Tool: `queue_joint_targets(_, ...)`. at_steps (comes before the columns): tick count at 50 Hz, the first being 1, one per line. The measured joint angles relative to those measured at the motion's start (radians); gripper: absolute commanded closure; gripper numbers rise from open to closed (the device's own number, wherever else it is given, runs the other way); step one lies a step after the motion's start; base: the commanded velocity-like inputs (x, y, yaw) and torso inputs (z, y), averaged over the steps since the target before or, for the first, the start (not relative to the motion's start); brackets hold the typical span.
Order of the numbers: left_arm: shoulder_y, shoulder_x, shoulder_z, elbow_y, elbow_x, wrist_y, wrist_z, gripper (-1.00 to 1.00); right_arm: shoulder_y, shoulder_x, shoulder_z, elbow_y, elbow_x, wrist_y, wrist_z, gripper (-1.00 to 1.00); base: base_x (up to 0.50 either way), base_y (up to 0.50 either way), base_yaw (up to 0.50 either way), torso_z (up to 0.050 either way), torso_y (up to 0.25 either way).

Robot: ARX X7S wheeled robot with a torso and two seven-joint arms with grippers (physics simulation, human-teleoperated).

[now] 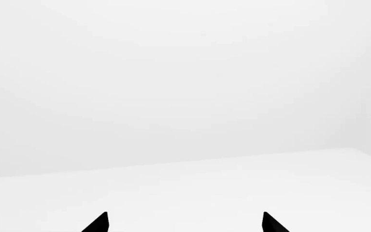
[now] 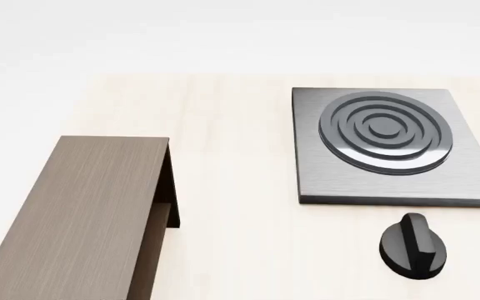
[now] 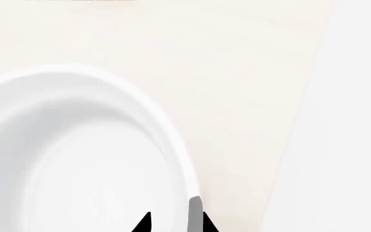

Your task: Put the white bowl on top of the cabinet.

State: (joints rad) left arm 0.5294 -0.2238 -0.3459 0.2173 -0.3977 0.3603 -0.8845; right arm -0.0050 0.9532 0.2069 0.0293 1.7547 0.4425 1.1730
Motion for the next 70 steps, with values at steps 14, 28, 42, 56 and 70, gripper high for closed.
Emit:
queue_joint_targets(14,-0.001,-0.001,0.002,-0.002,-0.002,0.003,0.0,-1.0,-0.068,-0.027,0.06,-0.028,0.028,-0.07,0.035,1.0,0.0,0.0,0.0,-0.001,0.0)
queue_joint_targets(28,-0.002,-0.002,0.003,-0.004,-0.002,0.006,0.0,-1.0,-0.11,-0.045,0.089,-0.056,0.037,-0.12,0.045,1.0,0.0,0.0,0.0,-0.001,0.0)
queue_joint_targets(42,-0.002,-0.003,0.005,-0.003,-0.004,0.007,-0.001,-1.0,-0.147,-0.054,0.115,-0.113,0.024,-0.145,0.063,1.0,0.0,0.0,0.0,0.0,0.0)
queue_joint_targets(56,-0.002,-0.004,0.007,-0.005,-0.006,0.008,-0.001,-1.0,-0.178,-0.053,0.168,-0.22,-0.003,-0.18,0.09,1.0,0.0,0.0,0.0,0.0,0.0)
queue_joint_targets(70,-0.002,-0.005,0.008,-0.006,-0.007,0.009,-0.001,-1.0,-0.19,-0.055,0.218,-0.296,-0.025,-0.207,0.098,1.0,0.0,0.0,0.0,0.0,0.0)
